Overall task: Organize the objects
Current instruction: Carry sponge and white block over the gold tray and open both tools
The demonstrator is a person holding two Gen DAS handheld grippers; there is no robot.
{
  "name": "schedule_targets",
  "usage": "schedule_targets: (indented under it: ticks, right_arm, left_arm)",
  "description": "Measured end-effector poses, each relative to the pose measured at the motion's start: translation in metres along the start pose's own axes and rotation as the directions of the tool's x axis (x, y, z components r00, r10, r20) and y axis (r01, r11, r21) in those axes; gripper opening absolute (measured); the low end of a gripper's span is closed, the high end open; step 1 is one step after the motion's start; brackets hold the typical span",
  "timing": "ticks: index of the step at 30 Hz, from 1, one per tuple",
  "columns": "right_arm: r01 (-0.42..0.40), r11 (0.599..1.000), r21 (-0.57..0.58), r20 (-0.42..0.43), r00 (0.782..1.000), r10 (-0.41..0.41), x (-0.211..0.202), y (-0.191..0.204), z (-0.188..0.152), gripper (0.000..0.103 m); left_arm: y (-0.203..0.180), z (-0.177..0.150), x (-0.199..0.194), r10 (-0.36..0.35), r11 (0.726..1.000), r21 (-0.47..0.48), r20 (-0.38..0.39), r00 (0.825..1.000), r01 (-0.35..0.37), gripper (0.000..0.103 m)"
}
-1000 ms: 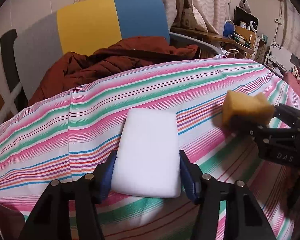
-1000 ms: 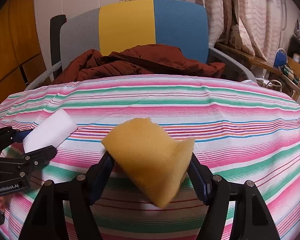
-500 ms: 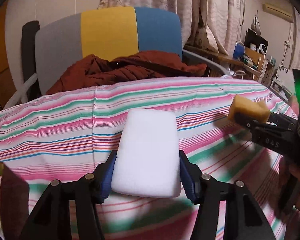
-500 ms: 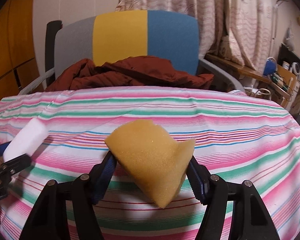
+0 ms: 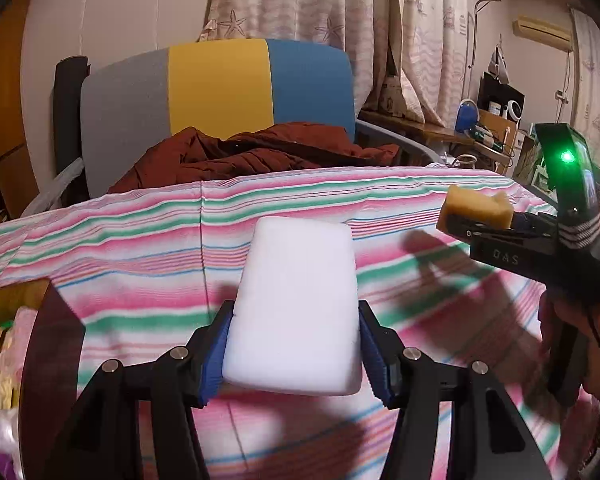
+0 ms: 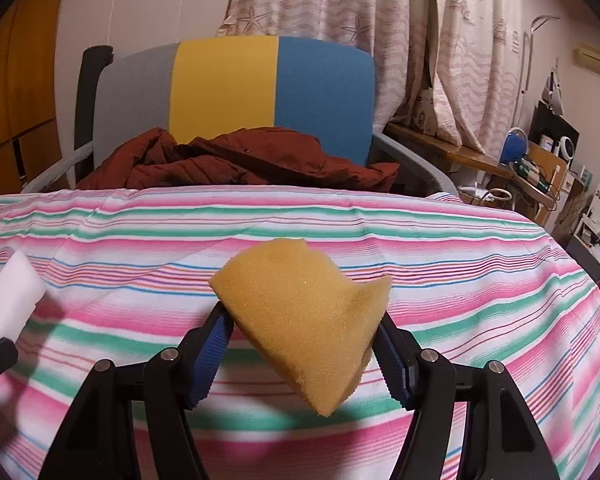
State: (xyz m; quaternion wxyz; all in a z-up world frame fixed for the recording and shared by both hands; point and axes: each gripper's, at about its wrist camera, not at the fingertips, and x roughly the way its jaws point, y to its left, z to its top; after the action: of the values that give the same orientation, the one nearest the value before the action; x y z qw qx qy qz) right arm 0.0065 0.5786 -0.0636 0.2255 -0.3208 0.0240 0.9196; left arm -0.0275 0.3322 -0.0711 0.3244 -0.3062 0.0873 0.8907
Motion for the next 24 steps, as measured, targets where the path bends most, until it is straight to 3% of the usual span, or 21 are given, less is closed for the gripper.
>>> schedule_targets:
  ticks: [11, 24]
  right_arm:
    - [-0.094, 0.995, 0.03, -0.048, 0.994, 0.096, -0.049, 0.031, -0.025, 0.069]
    - [-0.247, 0.967, 0.057, -0.062, 0.966, 0.25, -0.097, 0.09, -0.037, 0.069]
  left_arm:
    - [0.002, -0.019, -0.026, -0.032, 0.999, -0.009, 0.013, 0.999, 0.032, 0.059]
    - [0.022, -0.056, -0.088, -0.084, 0.995, -0.059, 0.018, 0.996, 0.085, 0.059]
